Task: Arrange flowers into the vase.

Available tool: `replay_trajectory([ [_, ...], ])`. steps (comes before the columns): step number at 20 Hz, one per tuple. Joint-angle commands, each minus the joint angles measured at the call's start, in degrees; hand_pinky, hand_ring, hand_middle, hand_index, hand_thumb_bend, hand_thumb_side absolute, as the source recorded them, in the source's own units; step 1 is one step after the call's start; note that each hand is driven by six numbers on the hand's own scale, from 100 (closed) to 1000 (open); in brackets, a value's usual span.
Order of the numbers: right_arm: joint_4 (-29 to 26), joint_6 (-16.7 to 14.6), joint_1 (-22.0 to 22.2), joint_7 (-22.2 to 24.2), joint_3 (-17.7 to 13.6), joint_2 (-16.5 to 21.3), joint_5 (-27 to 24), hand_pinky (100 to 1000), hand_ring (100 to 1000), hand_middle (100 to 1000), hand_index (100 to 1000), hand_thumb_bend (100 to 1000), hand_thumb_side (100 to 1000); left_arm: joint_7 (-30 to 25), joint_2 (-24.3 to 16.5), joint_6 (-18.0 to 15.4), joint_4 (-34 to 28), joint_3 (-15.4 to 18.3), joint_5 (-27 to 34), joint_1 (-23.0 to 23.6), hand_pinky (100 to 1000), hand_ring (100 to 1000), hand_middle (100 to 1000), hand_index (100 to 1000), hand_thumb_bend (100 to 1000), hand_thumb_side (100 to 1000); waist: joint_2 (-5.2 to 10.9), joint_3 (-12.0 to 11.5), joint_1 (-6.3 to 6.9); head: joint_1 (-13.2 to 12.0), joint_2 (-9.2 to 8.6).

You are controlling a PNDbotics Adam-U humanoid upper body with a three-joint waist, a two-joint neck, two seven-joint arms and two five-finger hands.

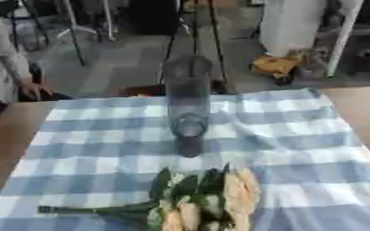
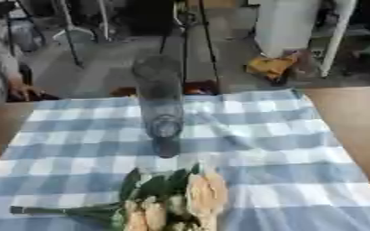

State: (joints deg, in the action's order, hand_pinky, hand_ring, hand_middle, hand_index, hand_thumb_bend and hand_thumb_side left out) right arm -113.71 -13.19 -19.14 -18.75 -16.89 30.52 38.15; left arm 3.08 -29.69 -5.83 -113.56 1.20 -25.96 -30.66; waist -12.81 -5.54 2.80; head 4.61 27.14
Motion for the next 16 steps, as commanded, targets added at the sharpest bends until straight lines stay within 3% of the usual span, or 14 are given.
replay_trajectory([
  [1,-0.88,0.05,-0.34,0.21,-0.12,1.04,-0.42,790,784,755,858,100,941,-4.41,-4.43,3.01,-1.03,-1.42,-2.85,-1.85,686,861,860,1000,369,1000,1.23,0.04,-0.04,-0.12,0.09],
  [5,-0.88,0.09,-0.35,0.25,-0.06,1.02,-0.54,790,784,754,856,100,939,-10.66,-6.23,5.51,-1.03,-2.97,-5.23,-3.11,698,872,874,1000,351,1000,1.35,0.15,-0.06,-0.28,-0.05],
  [10,-0.88,0.13,-0.37,0.34,0.08,1.03,-0.65,790,784,753,856,100,936,-15.80,-8.21,7.56,-1.03,-5.09,-6.20,-4.32,725,892,881,1000,442,1000,1.35,0.32,-0.07,-0.22,0.16],
  [16,-0.88,0.27,-0.43,0.56,0.37,1.14,-0.77,790,784,753,855,100,930,-24.21,-11.61,9.61,-1.03,-9.51,-7.77,-8.19,744,887,871,1000,452,1000,1.43,0.47,-0.01,0.09,0.37],
])
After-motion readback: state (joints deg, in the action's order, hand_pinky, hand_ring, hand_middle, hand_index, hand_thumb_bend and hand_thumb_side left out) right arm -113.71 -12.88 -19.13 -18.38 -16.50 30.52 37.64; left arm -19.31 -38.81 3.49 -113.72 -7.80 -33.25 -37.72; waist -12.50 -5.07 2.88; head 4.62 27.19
